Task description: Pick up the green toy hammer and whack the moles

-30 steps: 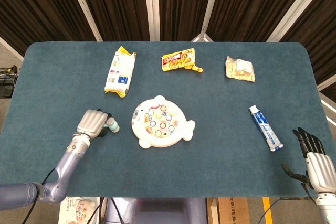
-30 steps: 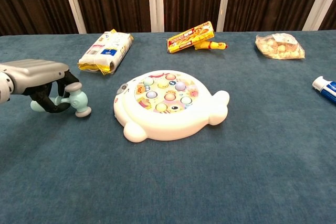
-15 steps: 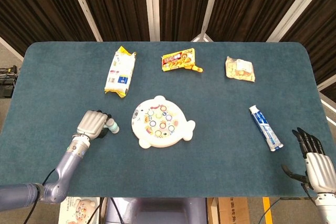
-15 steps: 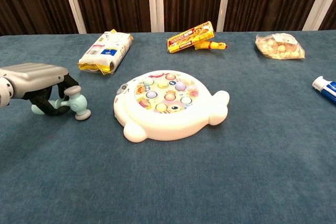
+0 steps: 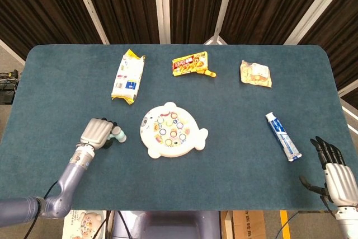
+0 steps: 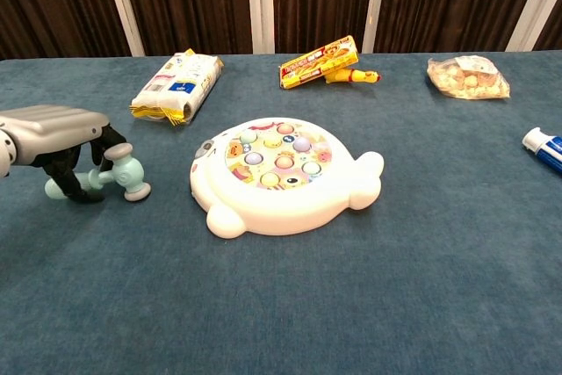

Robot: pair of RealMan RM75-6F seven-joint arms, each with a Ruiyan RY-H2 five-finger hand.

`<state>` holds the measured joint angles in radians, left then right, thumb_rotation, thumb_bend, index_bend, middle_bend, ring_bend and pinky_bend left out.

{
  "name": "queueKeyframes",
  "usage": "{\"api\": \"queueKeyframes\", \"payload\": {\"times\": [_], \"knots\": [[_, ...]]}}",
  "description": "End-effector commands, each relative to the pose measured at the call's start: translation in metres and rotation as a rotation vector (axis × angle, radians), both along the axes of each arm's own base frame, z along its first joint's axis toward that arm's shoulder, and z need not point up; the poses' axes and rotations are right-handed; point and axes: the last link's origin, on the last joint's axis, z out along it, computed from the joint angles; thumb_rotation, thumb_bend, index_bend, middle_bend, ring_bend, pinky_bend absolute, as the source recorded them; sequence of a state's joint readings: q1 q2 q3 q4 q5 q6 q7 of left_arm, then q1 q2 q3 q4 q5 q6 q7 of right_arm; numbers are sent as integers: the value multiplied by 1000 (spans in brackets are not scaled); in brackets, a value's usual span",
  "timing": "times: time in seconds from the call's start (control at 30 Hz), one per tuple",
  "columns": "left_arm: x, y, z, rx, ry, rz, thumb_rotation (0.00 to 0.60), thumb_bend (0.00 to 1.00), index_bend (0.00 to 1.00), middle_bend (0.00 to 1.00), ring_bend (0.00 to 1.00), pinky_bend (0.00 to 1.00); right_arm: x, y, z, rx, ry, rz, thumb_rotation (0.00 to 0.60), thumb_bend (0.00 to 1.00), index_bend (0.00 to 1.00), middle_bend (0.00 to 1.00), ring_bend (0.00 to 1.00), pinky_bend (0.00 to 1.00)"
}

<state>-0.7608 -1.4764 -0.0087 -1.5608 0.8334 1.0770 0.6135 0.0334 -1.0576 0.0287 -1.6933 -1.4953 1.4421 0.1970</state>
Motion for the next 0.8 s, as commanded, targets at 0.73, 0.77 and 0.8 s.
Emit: {"api": "queueKeyframes", "payload": {"times": [0.73, 0.77, 0.8], "knots": [[2, -2, 4, 16, -31, -2, 600, 182, 421, 424, 323, 427, 1, 1, 0, 0, 1, 2, 600, 251, 0, 0, 0, 0], [4, -2, 4, 17, -40, -10, 600, 182, 421, 424, 323, 427, 1, 1, 0, 0, 0, 2, 600, 251, 0, 0, 0, 0], [4, -3, 4, 18, -44, -13, 600, 182, 420, 424, 323, 427, 1, 1, 0, 0, 0, 2, 600, 251, 0, 0, 0, 0]]}}
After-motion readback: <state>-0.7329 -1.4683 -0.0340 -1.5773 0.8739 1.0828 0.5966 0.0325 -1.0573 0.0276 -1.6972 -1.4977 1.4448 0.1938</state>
